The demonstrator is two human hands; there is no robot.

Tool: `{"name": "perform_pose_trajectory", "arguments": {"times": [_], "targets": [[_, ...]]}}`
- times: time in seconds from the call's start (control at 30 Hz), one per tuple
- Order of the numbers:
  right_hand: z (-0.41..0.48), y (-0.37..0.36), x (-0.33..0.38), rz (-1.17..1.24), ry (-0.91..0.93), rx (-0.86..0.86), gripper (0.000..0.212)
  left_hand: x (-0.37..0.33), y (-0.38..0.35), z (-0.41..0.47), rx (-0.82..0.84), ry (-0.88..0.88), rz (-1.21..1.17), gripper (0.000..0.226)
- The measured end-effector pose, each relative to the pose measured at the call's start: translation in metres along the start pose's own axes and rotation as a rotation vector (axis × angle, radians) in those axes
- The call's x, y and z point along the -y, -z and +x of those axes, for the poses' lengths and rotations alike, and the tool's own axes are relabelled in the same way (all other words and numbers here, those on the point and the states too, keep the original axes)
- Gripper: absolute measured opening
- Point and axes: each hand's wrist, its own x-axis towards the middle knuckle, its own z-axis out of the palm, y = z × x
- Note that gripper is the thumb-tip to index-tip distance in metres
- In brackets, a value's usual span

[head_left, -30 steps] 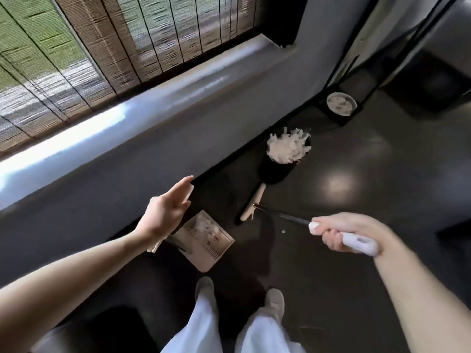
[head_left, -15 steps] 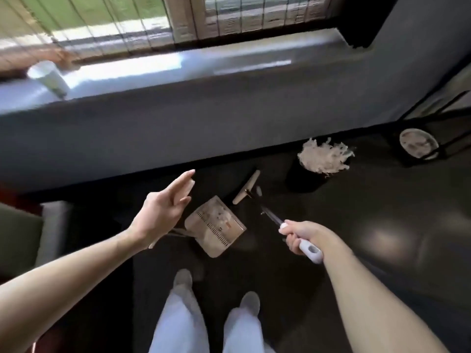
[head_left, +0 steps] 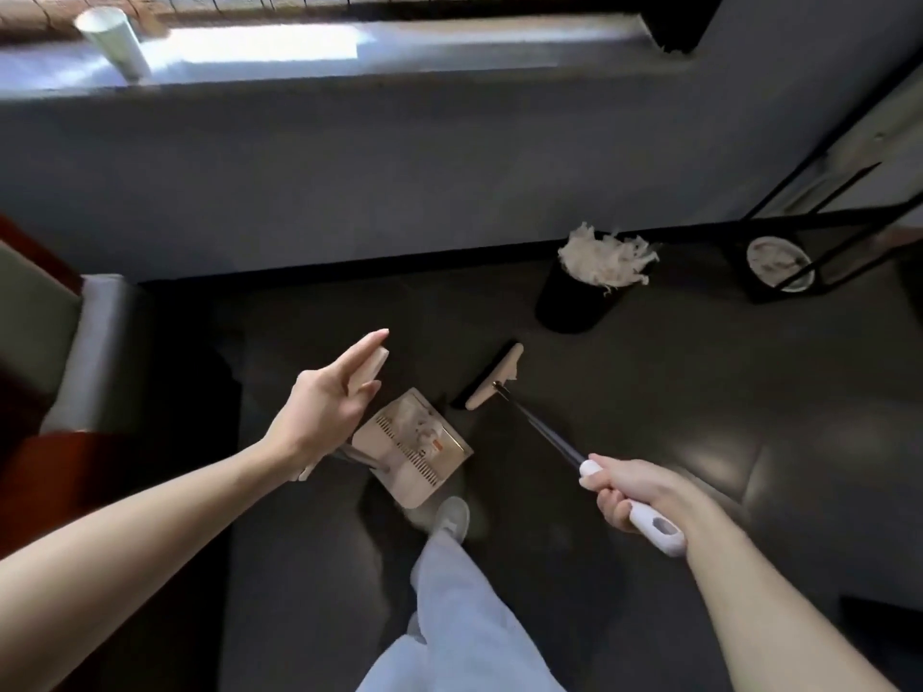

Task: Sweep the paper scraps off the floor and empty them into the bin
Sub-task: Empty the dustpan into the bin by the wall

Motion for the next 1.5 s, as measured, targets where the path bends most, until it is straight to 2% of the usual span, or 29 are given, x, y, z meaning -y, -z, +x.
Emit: {"name": "perform_pose_trajectory", "arguments": {"times": [0.23,0.33,0.53,0.63,0.67,0.77,0.9,1.03,1.1,1.17,1.33,1.5], "targets": [[-0.054,0.053,-0.008,-0.16,0.08,0.028,0.056,-0.024,-0.033,-0.054,-0.025,0.038,-0.05,0.06],[-0.068,0.071,0.008,-0.333,0.146,0.009,0.058,-0.037,-0.056,-0.068,-0.035,0.074,-0.057,0.061],[-0.065,0.103,0.066,-0.869,0.336,-0.135,0.065,-0.063,-0.113,-0.08,-0.117,0.162,-0.101,0.064],[-0.051,0.117,0.094,-1.444,0.459,-0.337,0.054,-0.073,-0.147,-0.081,-0.197,0.206,-0.122,0.067],[-0.044,0.122,0.099,-1.564,0.476,-0.398,0.054,-0.075,-0.157,-0.08,-0.222,0.227,-0.13,0.067],[-0.023,0.137,0.1,-1.729,0.462,-0.448,0.05,-0.083,-0.183,-0.078,-0.302,0.263,-0.13,0.069],[-0.009,0.16,0.085,-1.752,0.365,-0.322,0.046,-0.094,-0.2,-0.073,-0.357,0.276,-0.138,0.067],[-0.024,0.185,0.05,-1.794,0.305,-0.145,0.066,-0.101,-0.205,-0.061,-0.362,0.27,-0.126,0.064],[-0.034,0.195,0.036,-1.757,0.262,-0.075,0.078,-0.103,-0.206,-0.058,-0.359,0.252,-0.123,0.062],[-0.044,0.205,0.032,-1.69,0.224,-0.022,0.081,-0.103,-0.208,-0.057,-0.344,0.238,-0.113,0.061],[-0.071,0.215,0.034,-1.503,0.243,0.041,0.075,-0.096,-0.206,-0.063,-0.334,0.217,-0.108,0.06],[-0.094,0.22,0.015,-1.413,0.327,-0.016,0.075,-0.099,-0.202,-0.085,-0.352,0.139,-0.134,0.058]]}}
